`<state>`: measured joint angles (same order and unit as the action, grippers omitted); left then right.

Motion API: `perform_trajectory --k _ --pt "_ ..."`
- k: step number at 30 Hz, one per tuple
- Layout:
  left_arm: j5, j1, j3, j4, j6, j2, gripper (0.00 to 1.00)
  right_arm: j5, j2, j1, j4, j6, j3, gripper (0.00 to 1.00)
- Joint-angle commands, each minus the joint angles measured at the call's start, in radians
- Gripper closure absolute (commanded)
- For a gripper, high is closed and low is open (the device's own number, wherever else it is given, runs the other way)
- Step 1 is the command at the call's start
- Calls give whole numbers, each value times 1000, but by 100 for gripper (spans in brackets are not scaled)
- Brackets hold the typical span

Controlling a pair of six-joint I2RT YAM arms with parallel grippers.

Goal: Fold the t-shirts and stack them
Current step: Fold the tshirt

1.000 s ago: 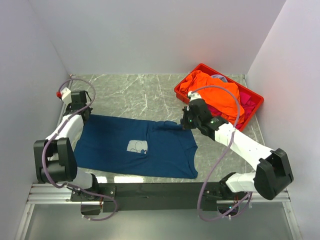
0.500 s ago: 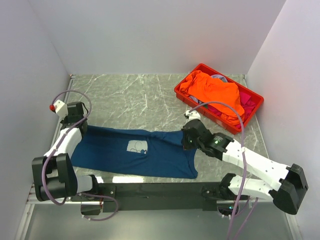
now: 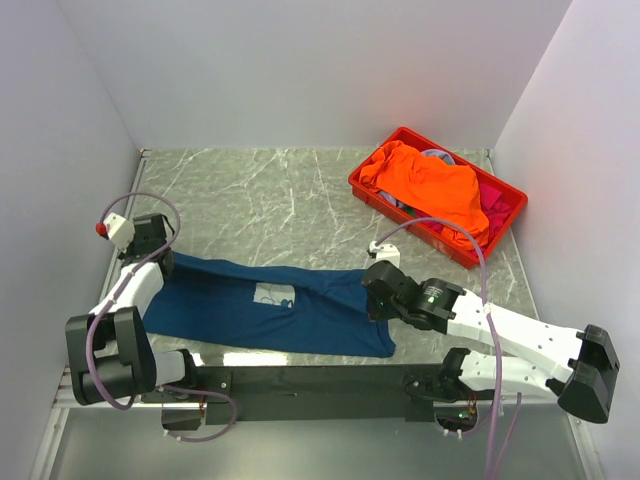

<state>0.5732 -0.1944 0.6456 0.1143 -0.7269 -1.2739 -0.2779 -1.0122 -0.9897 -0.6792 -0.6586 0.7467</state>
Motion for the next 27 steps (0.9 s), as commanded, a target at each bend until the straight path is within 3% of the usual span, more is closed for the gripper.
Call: perform_trajectory --k 1,11,21,26,27 --pt "48 -8 -26 -24 -25 51 99 -53 17 -24 -45 -49 -3 100" --pt "94 -10 -113 5 -58 168 99 -78 44 -92 -103 -108 0 100" --pt "134 -10 -136 59 -106 151 98 -86 34 -153 -118 -168 -24 100" --pt "151 -10 -153 77 -124 174 90 -92 -3 -176 -114 -190 -38 100" --pt "152 -10 -155 79 -126 177 81 -93 -8 -178 -115 -194 -41 100"
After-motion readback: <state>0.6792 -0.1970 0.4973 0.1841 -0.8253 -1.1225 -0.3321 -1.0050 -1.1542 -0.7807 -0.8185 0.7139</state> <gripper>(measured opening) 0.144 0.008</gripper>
